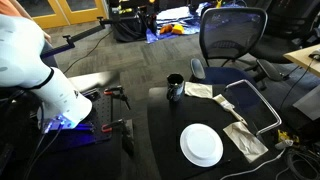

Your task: Remove the marker from the cup and put it on the table, then move the cup to the right and put the marker in the cup

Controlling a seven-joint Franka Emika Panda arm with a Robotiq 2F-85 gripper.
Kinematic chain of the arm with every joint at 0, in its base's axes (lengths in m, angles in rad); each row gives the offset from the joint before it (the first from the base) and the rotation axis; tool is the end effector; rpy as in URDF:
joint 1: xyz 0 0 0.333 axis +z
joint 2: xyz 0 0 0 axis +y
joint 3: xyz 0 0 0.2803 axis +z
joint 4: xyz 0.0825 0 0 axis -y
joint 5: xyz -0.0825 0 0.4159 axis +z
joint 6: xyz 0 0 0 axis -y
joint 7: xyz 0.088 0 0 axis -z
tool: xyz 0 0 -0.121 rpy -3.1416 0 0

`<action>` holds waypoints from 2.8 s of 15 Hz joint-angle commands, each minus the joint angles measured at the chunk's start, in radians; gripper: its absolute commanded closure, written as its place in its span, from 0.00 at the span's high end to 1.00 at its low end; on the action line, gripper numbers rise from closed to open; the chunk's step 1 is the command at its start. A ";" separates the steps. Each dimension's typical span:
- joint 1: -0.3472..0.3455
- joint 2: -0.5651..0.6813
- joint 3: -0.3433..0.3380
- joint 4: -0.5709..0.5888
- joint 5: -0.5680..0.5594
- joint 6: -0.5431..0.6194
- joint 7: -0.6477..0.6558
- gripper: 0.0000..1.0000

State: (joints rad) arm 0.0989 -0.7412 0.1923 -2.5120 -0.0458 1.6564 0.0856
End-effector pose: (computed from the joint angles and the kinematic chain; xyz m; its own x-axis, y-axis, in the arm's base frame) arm 0.3570 0.0996 0.4597 0.9838 0.1433 -0.1076 0.1613 -0.9698 0.1832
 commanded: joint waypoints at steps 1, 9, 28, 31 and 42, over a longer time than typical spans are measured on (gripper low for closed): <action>0.012 0.002 -0.009 0.002 -0.006 -0.002 0.007 1.00; 0.022 0.025 -0.008 0.018 -0.013 0.008 -0.016 1.00; 0.130 0.524 -0.015 0.184 -0.312 0.272 -0.566 1.00; 0.118 0.573 -0.039 0.192 -0.301 0.308 -0.673 1.00; 0.105 0.626 -0.046 0.194 -0.312 0.317 -0.693 1.00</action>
State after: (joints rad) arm 0.2175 -0.1597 0.1498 -2.3413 -0.3422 1.9597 -0.6037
